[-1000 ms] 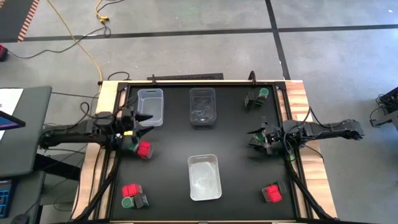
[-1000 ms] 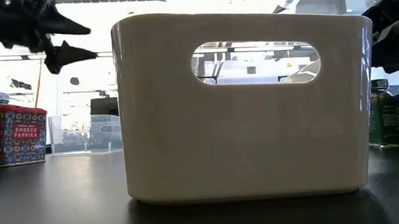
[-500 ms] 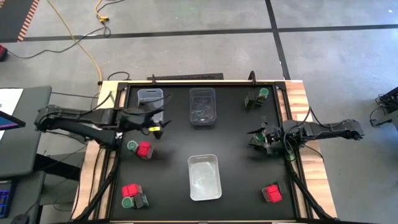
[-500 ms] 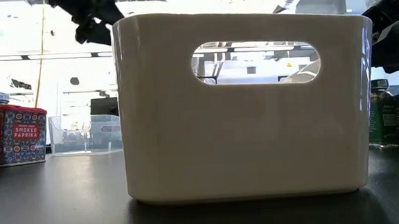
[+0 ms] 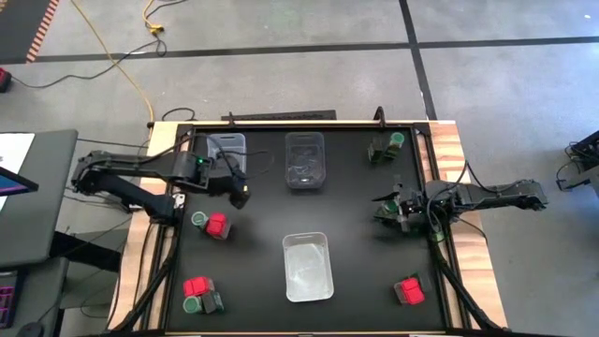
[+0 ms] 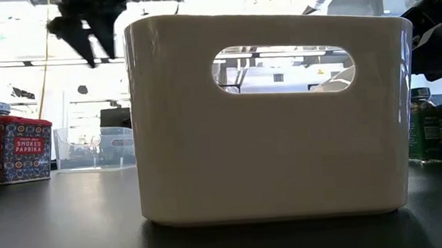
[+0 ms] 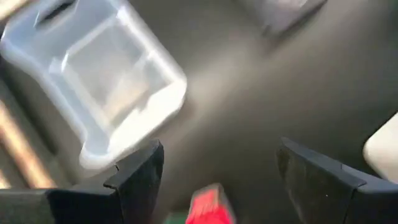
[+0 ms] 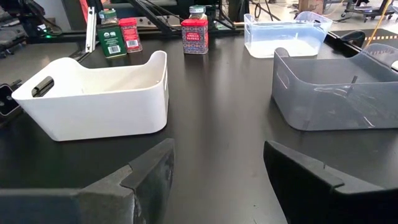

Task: Sort spices by type
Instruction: Put the middle left green seasoning bottle into the transparent bin

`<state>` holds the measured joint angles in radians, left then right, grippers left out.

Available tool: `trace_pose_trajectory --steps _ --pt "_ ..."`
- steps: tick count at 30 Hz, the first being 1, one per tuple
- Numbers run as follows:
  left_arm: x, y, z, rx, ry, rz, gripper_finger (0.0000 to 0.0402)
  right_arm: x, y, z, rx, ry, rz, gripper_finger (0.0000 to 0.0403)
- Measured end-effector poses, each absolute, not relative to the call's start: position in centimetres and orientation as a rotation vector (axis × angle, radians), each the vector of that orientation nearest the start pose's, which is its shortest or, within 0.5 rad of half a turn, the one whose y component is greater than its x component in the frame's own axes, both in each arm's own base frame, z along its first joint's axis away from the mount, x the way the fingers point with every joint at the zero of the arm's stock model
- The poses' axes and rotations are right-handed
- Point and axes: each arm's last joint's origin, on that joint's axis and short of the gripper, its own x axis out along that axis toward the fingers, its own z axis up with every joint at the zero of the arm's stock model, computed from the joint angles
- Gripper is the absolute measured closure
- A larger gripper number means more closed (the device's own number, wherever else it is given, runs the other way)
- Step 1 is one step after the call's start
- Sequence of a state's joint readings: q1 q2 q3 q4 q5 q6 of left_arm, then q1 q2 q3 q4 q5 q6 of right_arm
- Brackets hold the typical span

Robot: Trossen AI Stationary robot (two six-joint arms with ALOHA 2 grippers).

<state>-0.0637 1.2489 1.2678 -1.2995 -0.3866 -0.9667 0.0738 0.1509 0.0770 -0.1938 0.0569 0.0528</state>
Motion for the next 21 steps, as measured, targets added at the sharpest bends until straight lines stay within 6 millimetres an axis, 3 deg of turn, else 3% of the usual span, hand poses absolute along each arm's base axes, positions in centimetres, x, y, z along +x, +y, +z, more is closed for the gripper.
trace_pose_trajectory --steps 6,11,21 --pt "17.4 -1.1 32.8 -0.654 1.175 0.968 0.0107 10.1 0.6 15.9 0.035 0.267 0.01 0.0126" --pt "15.8 -1.9 32.3 -0.716 1.184 0.866 0.0107 10.1 0.6 15.9 0.035 0.267 0.01 0.0126" --pt "12.7 -1.6 29.5 -0.813 1.156 0.892 0.0107 10.1 0.6 16.0 0.035 0.265 0.01 0.0126"
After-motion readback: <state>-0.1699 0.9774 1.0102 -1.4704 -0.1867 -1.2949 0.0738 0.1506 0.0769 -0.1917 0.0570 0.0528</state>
